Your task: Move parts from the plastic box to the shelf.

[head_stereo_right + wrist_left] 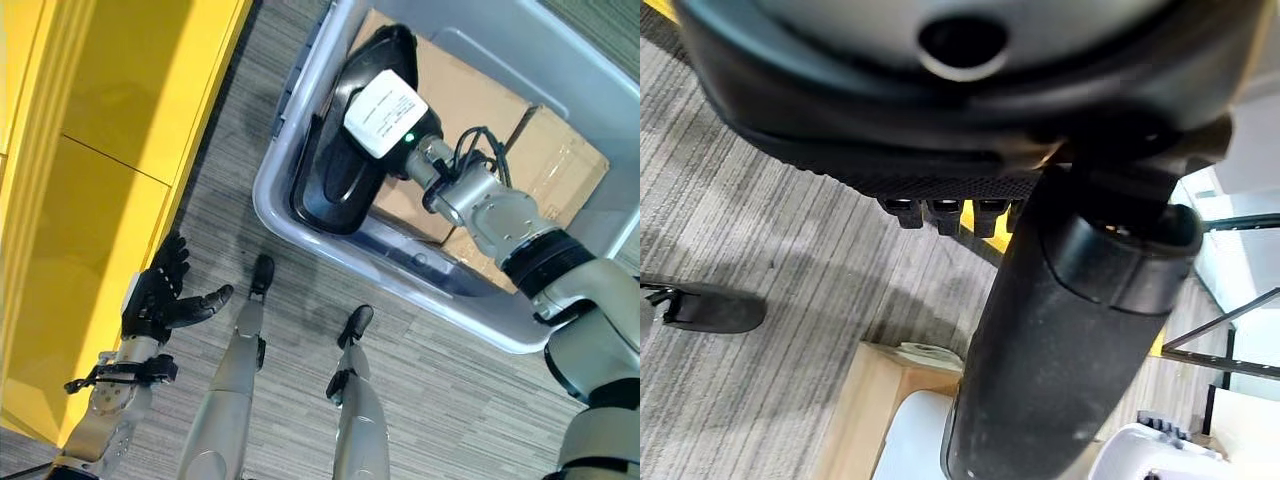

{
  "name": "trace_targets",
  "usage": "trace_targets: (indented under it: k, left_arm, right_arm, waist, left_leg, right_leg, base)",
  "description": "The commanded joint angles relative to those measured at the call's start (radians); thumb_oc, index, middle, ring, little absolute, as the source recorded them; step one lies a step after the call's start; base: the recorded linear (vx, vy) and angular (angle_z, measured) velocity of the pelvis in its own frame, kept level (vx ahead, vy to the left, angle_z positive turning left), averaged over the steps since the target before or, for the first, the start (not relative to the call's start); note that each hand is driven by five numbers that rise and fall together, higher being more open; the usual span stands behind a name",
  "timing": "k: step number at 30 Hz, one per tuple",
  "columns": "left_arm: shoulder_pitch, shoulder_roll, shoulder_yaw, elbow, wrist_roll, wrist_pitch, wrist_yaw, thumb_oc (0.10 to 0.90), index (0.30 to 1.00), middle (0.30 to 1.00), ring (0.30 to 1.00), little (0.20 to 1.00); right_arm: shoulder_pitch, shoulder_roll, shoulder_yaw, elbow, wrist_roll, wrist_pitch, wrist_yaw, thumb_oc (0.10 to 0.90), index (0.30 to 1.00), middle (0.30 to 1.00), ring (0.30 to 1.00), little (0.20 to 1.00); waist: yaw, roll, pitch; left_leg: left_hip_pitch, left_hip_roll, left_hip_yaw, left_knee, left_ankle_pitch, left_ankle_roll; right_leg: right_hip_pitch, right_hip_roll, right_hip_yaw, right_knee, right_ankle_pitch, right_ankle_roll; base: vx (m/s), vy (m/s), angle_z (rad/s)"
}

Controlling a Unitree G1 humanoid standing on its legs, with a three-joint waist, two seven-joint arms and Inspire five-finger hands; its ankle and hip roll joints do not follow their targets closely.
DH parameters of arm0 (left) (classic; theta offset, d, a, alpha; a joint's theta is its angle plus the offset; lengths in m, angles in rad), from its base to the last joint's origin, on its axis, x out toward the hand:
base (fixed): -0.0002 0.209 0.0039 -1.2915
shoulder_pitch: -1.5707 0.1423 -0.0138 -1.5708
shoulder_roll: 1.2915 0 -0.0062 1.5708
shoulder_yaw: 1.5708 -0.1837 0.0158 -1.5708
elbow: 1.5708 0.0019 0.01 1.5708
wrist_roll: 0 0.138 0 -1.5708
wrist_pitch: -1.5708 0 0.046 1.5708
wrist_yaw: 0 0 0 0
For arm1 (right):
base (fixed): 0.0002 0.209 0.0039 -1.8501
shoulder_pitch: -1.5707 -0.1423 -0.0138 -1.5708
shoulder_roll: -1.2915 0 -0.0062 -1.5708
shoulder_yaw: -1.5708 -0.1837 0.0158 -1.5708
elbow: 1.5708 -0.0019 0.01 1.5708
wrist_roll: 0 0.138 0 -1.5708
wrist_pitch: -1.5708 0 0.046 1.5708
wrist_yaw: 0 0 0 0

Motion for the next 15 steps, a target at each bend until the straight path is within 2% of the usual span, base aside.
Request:
trace_targets:
  k: [1, 5, 8, 9, 10, 15]
  left_arm:
    - [0.013, 0.036, 0.004, -0.101, -0.002, -0.078, -0.003, 0.9, 1.0, 1.0, 1.0, 1.0]
    - [0.005, 0.042, 0.003, -0.094, 0.005, -0.072, -0.008, 0.9, 1.0, 1.0, 1.0, 1.0]
    - [-0.003, 0.046, 0.001, -0.08, 0.009, -0.066, -0.019, 0.9, 1.0, 1.0, 1.0, 1.0]
    - [-0.004, 0.048, 0.002, -0.081, 0.01, -0.064, -0.019, 0.9, 1.0, 1.0, 1.0, 1.0]
    - [-0.006, 0.052, 0.011, -0.083, 0.019, -0.06, -0.023, 0.9, 1.0, 1.0, 1.0, 1.0]
    - [0.006, 0.057, 0.026, -0.07, 0.03, -0.053, -0.033, 0.9, 1.0, 1.0, 1.0, 1.0]
  right_arm:
    - [0.089, 0.011, 0.116, 0.071, 0.016, -0.056, 0.075, 0.4, 0.3, 0.3, 0.3, 0.3]
    - [0.088, -0.002, 0.111, 0.069, 0.011, -0.054, 0.069, 0.4, 0.3, 0.3, 0.3, 0.3]
    - [0.073, -0.037, 0.114, 0.049, 0.011, -0.052, 0.061, 0.4, 0.3, 0.3, 0.3, 0.3]
    - [0.067, -0.056, 0.111, 0.029, 0.013, -0.053, 0.058, 0.4, 0.3, 0.3, 0.3, 0.3]
    - [0.063, -0.103, 0.091, -0.005, 0.024, -0.051, 0.044, 0.4, 0.3, 0.3, 0.3, 0.3]
    - [0.076, -0.185, 0.039, -0.073, 0.047, -0.043, 0.013, 0.4, 0.3, 0.3, 0.3, 0.3]
  waist:
    - [-0.009, -0.017, 0.02]
    - [-0.009, -0.018, 0.02]
    - [-0.006, -0.024, 0.02]
    - [-0.007, -0.025, 0.02]
    - [-0.007, -0.03, 0.02]
    - [-0.016, -0.048, -0.042]
  left_leg:
    - [0.052, 0.062, -0.003, 0.012, -0.056, -0.026]
    - [0.08, 0.065, 0.0, -0.008, -0.042, -0.026]
    - [0.142, 0.079, 0.009, -0.037, -0.034, -0.029]
    - [0.161, 0.08, 0.011, -0.045, -0.032, -0.03]
    - [0.225, 0.088, 0.017, -0.076, -0.024, -0.033]
    - [0.316, 0.106, 0.032, -0.137, -0.01, -0.042]
  right_leg:
    - [0.147, -0.039, 0.014, -0.057, 0.044, 0.041]
    - [0.16, -0.039, 0.013, -0.056, 0.047, 0.041]
    - [0.2, -0.039, 0.015, -0.058, 0.047, 0.042]
    - [0.213, -0.039, 0.016, -0.058, 0.045, 0.043]
    - [0.255, -0.039, 0.017, -0.059, 0.043, 0.045]
    - [0.308, -0.033, 0.016, -0.069, 0.04, 0.049]
  base:
    - [0.0, 0.0, 0.0]
    - [-0.02, -0.008, 0.03]
    - [-0.01, -0.012, -0.03]
    - [-0.02, -0.021, -0.03]
    - [0.0, 0.0, 0.0]
    - [0.04, -0.019, 0.0]
